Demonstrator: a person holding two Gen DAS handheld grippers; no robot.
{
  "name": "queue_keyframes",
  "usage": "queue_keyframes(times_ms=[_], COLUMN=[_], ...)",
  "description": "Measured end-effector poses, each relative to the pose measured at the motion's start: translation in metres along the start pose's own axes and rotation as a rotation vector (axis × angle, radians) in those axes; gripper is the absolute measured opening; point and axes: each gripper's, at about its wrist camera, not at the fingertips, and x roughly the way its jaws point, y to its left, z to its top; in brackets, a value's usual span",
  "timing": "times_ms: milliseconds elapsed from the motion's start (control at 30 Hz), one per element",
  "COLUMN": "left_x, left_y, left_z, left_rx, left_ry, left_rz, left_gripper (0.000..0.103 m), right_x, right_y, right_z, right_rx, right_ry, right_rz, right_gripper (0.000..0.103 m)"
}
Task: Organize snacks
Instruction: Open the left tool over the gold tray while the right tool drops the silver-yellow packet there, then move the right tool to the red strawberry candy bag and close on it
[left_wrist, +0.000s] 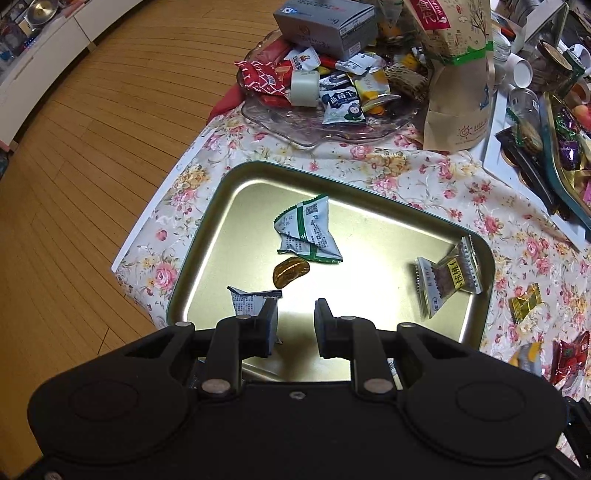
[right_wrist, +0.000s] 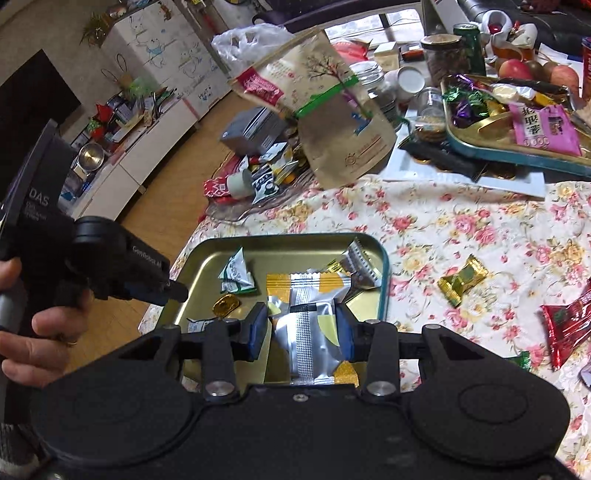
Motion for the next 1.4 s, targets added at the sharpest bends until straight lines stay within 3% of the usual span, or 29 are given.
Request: queue_keyframes(times_ms=[433,667,733,1100,1400], left_x=[0.000,-0.005,-0.007,-0.022,-0.022], left_y=[-0.004,-0.023,-0.032,-0.110,-0.172], left_z=[-0.002,-0.006,-0.008,-0.029,-0.048], left_rx=[0.012,0.051,0.071,0.234,0.363], left_ry=[0.006,-0.002,-0.002,-0.016,-0.007], left_rz=[-0.006,-0.022,-0.028,-0.065,-0.070], left_gripper=[0.028,0.030,0.034,0.035,0.036], right_x=[-0.009,-0.013,-0.013,-0.021,-0.054], right_y=[0.009,-0.003,-0.011,-0.063,-0.128], right_z=[0.004,0.009,0.011,0.014,0.013], right_rx=[-0.033,-0.017,0.015,0.134,0.253], right_ry=[-0.079,-0.085,-0.078,-0.032,-0.069], right_rz=[0.037,-0.015,-0.036,-0.206,-0.351], right_gripper=[0.046,0.046,0.046,0.046,0.046])
